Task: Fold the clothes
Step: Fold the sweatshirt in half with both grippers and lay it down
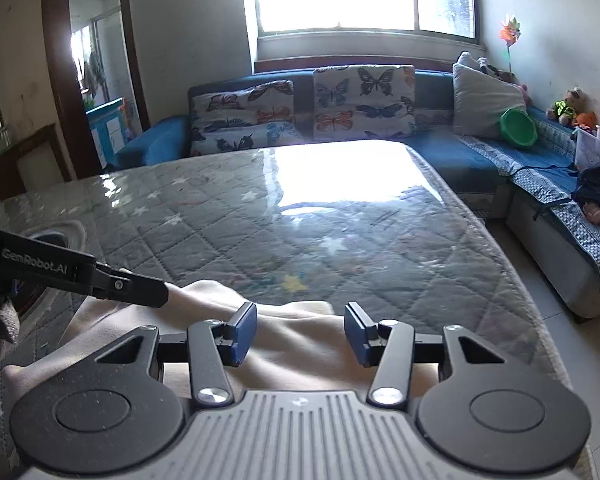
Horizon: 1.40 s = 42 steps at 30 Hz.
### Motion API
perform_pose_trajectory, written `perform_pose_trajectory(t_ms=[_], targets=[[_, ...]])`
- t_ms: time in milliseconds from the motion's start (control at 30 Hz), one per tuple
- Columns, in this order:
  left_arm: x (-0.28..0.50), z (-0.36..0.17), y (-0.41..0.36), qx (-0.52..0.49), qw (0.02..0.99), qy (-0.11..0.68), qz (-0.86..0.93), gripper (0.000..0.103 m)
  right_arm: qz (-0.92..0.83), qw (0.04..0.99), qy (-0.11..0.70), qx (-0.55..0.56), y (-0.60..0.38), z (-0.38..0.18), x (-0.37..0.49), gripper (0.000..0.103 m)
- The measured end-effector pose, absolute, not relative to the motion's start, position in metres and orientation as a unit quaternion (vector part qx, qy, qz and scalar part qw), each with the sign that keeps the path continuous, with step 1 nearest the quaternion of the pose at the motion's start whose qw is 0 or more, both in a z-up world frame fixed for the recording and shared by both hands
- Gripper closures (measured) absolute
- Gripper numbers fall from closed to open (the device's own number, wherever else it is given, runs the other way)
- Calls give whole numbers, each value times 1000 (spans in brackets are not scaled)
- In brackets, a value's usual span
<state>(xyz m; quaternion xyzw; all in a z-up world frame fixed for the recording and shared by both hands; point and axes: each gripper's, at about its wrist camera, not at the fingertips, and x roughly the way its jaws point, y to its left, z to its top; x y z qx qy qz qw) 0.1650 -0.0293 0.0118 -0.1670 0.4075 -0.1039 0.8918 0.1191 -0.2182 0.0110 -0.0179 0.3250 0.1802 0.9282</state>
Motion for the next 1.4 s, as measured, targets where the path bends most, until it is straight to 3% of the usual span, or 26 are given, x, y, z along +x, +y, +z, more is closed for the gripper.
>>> perform_pose_trajectory(t_ms=[267,733,933,1133,1400], targets=[[151,20,-27,-160,894,402,-111,57,177,929,323,-35,-205,9,123,50],[87,34,-69,-93,913,358,-173,56,172,936,305,-47,-242,24,40,49],[70,22,-102,-57,908,349,-224,60,167,937,304,-46,-251,16,13,49],[63,3,-106,-55,895,366,-247,71,159,935,315,-32,-269,13,4,49],[56,-2,-100,-51,893,361,-264,72,149,943,297,-12,-274,22,11,52]])
